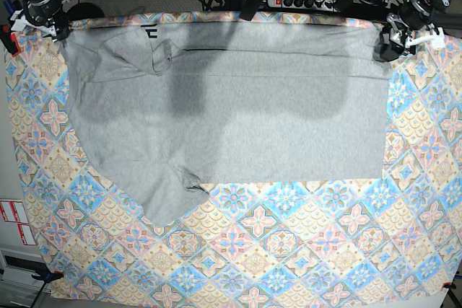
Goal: Fold the T-shirt properly
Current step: 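Release the edge and reach both grippers down along the shirt sides, then grasp the shirt side edges with both grippers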
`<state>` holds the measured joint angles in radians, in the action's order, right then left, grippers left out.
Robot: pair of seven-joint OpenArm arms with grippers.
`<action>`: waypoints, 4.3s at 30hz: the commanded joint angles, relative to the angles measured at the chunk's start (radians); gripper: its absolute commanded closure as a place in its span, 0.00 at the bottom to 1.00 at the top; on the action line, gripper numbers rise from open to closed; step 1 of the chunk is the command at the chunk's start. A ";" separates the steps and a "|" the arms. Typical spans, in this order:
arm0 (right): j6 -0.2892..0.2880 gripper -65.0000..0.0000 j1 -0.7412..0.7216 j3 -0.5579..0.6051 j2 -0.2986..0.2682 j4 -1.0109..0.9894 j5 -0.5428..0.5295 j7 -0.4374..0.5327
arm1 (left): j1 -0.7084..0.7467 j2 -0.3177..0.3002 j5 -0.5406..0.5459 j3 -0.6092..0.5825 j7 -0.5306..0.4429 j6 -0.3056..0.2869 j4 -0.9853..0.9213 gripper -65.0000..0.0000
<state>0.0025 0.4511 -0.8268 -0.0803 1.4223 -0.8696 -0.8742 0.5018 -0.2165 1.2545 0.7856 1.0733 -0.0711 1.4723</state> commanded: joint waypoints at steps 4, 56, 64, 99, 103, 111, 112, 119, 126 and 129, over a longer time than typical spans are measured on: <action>-0.006 0.59 -0.002 -0.024 -0.016 0.024 -0.013 0.014 | -0.001 -0.016 0.014 0.064 0.003 -0.005 0.063 0.45; -0.006 0.59 -0.415 0.642 -0.135 0.205 0.421 0.016 | -0.921 -0.110 -0.870 -0.492 -0.554 0.003 -0.781 0.46; -0.006 0.59 -0.418 0.642 -0.135 0.205 0.421 0.016 | -0.883 -0.085 -0.859 -0.608 -0.554 -0.003 -0.761 0.46; -0.008 0.44 -0.903 1.059 -0.358 -0.438 0.478 0.105 | -0.697 -0.071 -0.858 -0.599 -0.554 -0.003 -0.493 1.00; -0.037 0.44 -0.924 1.131 -0.358 -0.519 0.548 0.172 | -0.685 -0.071 -0.858 -0.599 -0.554 -0.003 -0.493 1.00; -0.293 0.44 -0.929 1.161 -0.355 -0.650 0.712 0.333 | -0.676 -0.071 -0.858 -0.598 -0.554 -0.003 -0.493 1.00; -0.298 0.44 -0.929 1.161 -0.353 -0.661 0.737 0.347 | -0.676 -0.071 -0.858 -0.598 -0.554 -0.003 -0.493 1.00; -0.298 0.44 -0.940 1.156 -0.353 -0.719 0.823 0.438 | -0.676 -0.070 -0.858 -0.598 -0.554 -0.003 -0.493 1.00; -0.298 0.44 -1.009 1.156 -0.353 -0.872 0.821 0.551 | -0.676 -0.067 -0.858 -0.598 -0.554 -0.003 -0.493 1.00; -0.298 0.44 -1.017 1.156 -0.352 -0.944 0.821 0.609 | -0.674 -0.067 -0.858 -0.598 -0.554 -0.003 -0.493 1.00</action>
<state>-0.3031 -0.5346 0.3347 -0.4141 0.4675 -0.0578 -0.2626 -0.1658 -0.2768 0.4000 0.1856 0.5045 -0.0792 0.9691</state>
